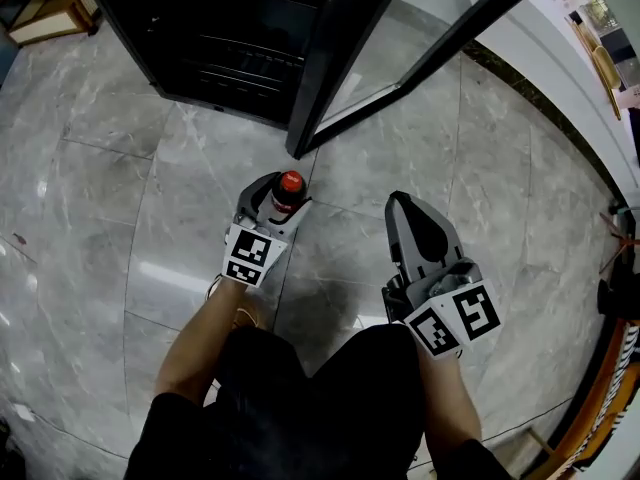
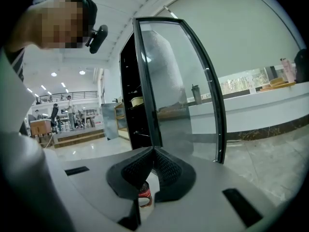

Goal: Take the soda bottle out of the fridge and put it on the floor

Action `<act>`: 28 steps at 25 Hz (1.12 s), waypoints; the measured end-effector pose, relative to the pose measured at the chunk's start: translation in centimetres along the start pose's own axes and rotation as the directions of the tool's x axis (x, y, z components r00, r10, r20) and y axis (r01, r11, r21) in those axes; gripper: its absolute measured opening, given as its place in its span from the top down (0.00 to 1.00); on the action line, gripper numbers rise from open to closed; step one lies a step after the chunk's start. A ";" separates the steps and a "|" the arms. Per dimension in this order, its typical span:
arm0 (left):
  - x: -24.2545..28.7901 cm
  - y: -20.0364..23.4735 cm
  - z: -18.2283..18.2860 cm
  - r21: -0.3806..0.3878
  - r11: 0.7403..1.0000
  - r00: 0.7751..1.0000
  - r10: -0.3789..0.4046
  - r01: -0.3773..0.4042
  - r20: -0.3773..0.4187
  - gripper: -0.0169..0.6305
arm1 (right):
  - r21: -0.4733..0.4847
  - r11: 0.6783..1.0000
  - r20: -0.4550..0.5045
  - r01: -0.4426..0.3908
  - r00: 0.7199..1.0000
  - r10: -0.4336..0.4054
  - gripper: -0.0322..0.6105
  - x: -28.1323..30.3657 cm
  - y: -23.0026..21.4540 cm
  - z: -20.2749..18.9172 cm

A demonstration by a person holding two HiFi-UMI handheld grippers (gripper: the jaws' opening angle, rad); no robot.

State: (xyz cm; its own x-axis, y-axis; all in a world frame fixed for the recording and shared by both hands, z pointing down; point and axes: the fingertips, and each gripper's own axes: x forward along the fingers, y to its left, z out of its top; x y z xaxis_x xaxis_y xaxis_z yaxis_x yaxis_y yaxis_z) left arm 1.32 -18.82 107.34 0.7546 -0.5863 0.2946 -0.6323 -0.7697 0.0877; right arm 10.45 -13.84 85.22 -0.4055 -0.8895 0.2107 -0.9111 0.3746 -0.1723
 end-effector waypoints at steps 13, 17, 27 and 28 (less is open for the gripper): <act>2.1 -0.4 -5.7 0.012 1.000 0.998 0.027 -0.026 -0.062 0.50 | -0.055 0.998 -0.015 0.009 1.000 -0.009 0.91 -1.1 -0.5 -0.8; 2.1 -0.5 -6.0 0.002 0.999 0.998 0.038 -0.037 -0.057 0.50 | -0.064 0.998 -0.019 0.011 1.000 -0.012 0.91 -1.4 -0.7 -1.0; 1.5 -1.0 -6.4 0.019 0.999 0.995 0.052 -0.050 -0.087 0.50 | -0.052 0.999 -0.032 0.004 0.999 -0.006 0.91 -1.1 -1.0 -1.5; 1.4 -1.0 -6.4 0.020 0.998 0.995 0.056 -0.055 -0.087 0.50 | -0.051 0.999 -0.035 0.002 0.999 -0.003 0.91 -1.0 -0.9 -1.6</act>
State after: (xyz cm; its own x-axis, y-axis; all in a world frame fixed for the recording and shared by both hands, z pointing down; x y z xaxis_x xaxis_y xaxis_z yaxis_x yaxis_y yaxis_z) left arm 1.90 -17.26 113.81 0.6995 -0.6045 0.3811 -0.6691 -0.7414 0.0519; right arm 11.57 -12.90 86.75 -0.4048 -0.8810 0.2448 -0.9143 0.3860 -0.1228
